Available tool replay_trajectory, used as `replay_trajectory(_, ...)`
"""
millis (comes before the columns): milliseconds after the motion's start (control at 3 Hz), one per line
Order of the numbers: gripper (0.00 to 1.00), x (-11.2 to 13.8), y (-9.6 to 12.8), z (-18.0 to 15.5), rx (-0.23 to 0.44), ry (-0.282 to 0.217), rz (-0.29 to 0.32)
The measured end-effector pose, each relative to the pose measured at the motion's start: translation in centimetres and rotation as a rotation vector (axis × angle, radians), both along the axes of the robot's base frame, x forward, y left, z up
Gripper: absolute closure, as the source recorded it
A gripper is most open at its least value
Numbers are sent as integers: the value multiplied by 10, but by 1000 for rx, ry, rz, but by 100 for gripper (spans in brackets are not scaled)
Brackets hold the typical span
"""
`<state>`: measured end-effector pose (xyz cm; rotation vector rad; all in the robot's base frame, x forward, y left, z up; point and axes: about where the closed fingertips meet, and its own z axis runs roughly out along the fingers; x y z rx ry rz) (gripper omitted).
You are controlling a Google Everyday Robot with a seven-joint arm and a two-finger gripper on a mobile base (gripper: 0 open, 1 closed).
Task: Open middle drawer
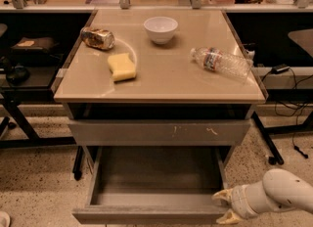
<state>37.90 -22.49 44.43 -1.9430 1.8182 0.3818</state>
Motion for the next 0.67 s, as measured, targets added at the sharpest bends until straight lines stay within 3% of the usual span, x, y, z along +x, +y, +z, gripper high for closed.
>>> replay_trajectory(333,0,0,0,0,0,0,0)
replay_trajectory(667,0,0,0,0,0,0,0)
